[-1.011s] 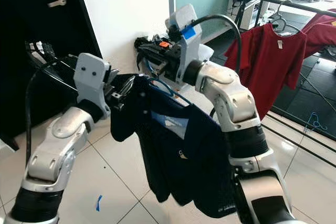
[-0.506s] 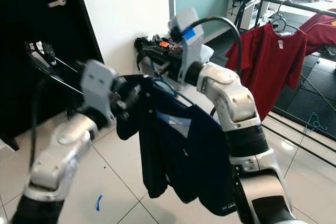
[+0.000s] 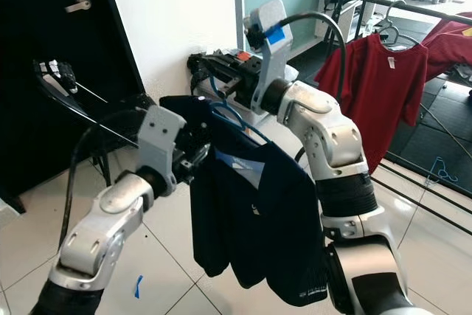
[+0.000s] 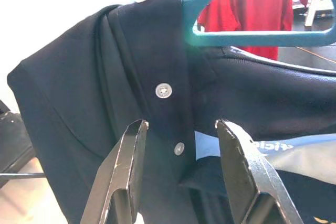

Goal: Hang hanger

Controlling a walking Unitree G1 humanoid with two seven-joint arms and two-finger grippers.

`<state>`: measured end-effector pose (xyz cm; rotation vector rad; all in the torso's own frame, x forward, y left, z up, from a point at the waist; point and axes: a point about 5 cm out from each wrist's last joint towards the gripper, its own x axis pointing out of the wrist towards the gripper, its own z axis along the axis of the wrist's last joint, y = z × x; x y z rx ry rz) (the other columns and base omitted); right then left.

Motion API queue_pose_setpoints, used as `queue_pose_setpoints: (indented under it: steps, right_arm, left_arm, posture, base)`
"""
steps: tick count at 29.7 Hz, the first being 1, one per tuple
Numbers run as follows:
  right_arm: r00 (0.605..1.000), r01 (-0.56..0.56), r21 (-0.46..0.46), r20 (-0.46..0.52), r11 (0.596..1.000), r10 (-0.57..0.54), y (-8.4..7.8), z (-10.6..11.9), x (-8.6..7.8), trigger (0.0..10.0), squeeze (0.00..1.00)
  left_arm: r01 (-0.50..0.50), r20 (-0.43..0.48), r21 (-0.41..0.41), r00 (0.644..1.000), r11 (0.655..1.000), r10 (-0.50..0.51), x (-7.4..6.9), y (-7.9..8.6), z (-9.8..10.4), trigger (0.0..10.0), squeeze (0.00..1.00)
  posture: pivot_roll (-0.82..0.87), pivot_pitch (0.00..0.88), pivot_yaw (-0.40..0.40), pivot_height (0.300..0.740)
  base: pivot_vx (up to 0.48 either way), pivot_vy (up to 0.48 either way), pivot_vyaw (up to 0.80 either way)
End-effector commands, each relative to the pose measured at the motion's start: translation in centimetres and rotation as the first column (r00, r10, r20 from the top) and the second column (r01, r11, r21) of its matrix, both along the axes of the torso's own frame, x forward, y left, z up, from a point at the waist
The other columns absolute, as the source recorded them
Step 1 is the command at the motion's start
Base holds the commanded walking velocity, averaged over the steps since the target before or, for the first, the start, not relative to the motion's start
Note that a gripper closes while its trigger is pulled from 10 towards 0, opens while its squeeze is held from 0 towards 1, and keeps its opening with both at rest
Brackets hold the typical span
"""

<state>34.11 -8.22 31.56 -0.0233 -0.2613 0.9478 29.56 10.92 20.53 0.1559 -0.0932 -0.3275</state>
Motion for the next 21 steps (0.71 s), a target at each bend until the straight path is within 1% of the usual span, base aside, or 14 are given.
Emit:
queue_pose_setpoints:
  steps: [1, 5, 10, 15, 21]
  right_arm:
    - [0.997, -0.059, 0.011, 0.046, 0.998, 0.058, 0.7, 1.1, -0.9, 3.0, 0.00]
    - [0.995, -0.082, 0.003, 0.050, 0.997, 0.081, 1.0, 1.0, -1.2, 3.1, 0.00]
    - [0.995, -0.088, 0.002, 0.049, 0.996, 0.088, 1.1, 1.0, -1.3, 3.1, 0.00]
    - [0.994, -0.103, 0.003, 0.050, 0.995, 0.102, 1.3, 1.1, -1.5, 3.1, 0.00]
    - [0.988, -0.144, 0.002, 0.050, 0.990, 0.143, 1.9, 1.1, -2.2, 3.2, 0.00]
  left_arm:
    - [-0.054, -0.009, -0.002, 0.999, 0.999, 0.054, 0.5, 0.6, -0.1, 10.0, 0.00]
    - [-0.065, 0.006, -0.019, 0.998, 0.998, 0.065, 0.6, 0.5, 0.2, 10.0, 0.00]
    - [-0.051, 0.015, -0.032, 0.999, 0.998, 0.051, 0.6, 0.1, 0.4, 10.0, 0.00]
    - [-0.059, 0.021, -0.036, 0.998, 0.998, 0.060, 0.7, 0.1, 0.5, 10.0, 0.00]
    - [-0.084, 0.035, -0.039, 0.996, 0.996, 0.085, 1.0, 0.2, 0.7, 10.0, 0.00]
  posture:
    - [-0.08, 0.002, 0.034, 0.740]
    - [-0.08, 0.001, 0.034, 0.740]
    - [-0.08, 0.001, 0.033, 0.740]
    - [-0.08, 0.001, 0.033, 0.740]
    - [-0.08, 0.002, 0.034, 0.740]
  base:
    - [0.000, 0.000, 0.00]
    - [0.000, 0.000, 0.00]
    - [0.000, 0.000, 0.00]
    - [0.000, 0.000, 0.00]
    - [0.000, 0.000, 0.00]
